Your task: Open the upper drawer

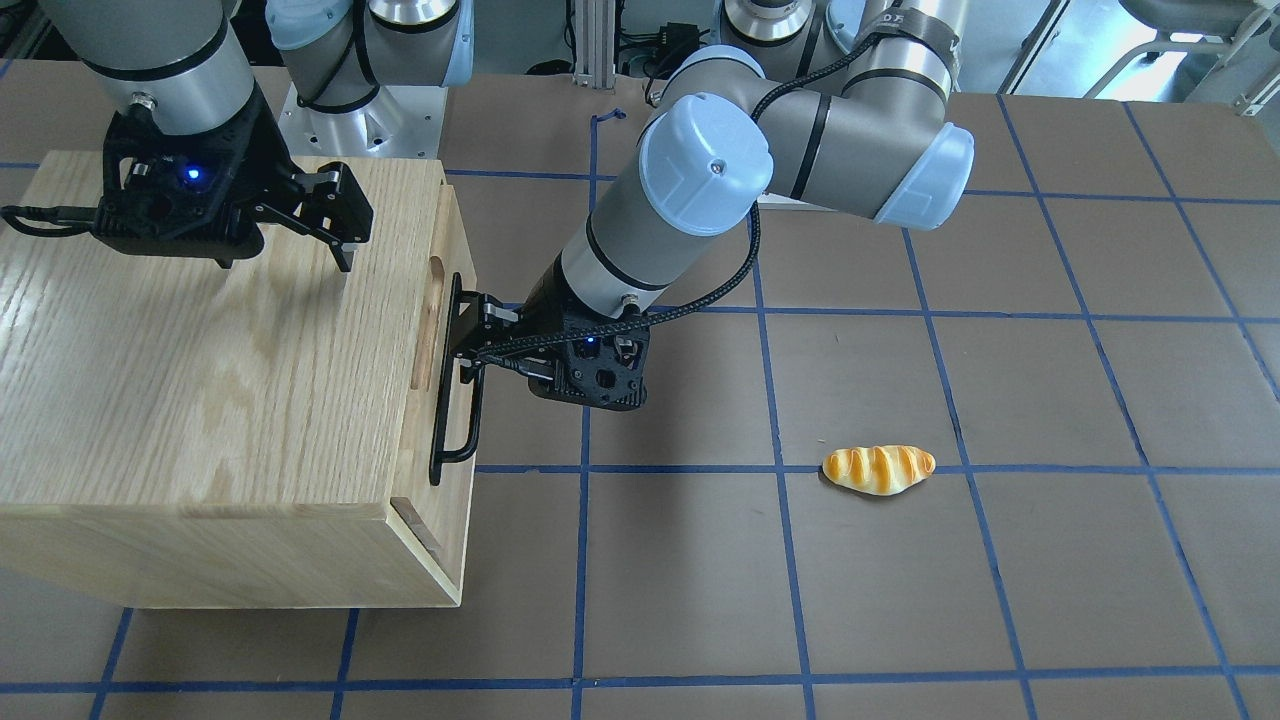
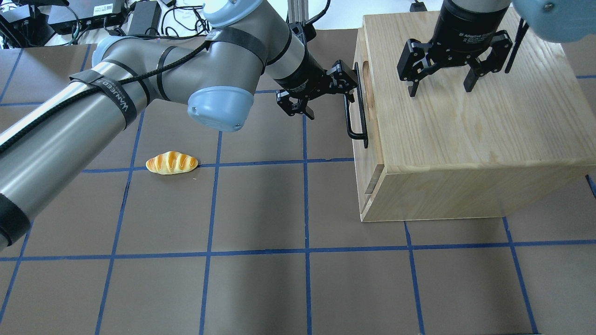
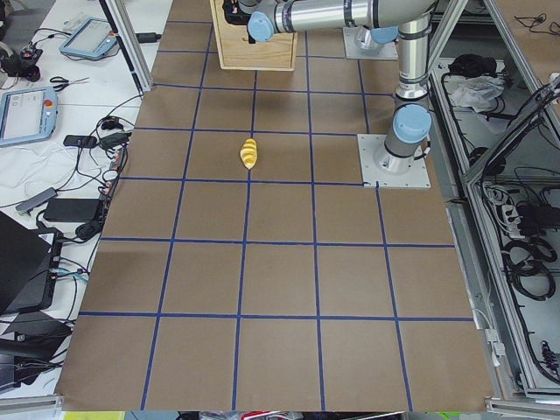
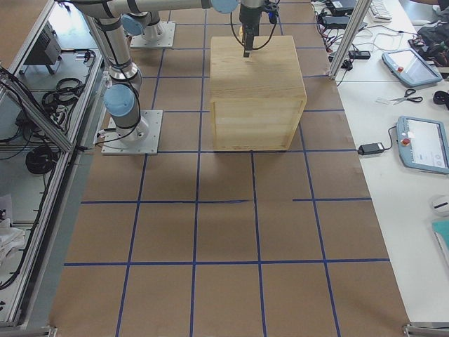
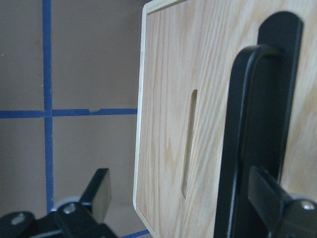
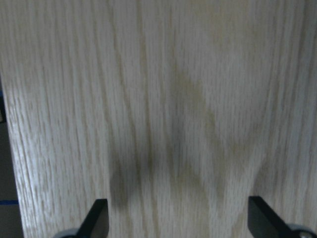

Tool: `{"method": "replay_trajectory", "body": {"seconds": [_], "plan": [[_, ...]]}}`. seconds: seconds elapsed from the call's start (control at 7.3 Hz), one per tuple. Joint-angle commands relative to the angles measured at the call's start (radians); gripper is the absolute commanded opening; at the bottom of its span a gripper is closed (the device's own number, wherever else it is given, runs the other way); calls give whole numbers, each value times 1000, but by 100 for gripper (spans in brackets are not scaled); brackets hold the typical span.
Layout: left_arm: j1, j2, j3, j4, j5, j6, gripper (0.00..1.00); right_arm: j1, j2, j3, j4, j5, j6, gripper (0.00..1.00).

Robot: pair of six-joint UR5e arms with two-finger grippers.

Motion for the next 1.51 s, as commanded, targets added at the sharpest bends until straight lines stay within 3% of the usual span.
{"method": "replay_trajectory", "body": {"seconds": [0.0,1.37], "plan": [[0,-6,-3,6,5,12,100,0,0,0,0,0,-1,100],[24,28,-11,-15,115,128,100,0,0,0,0,0,-1,100]]}}
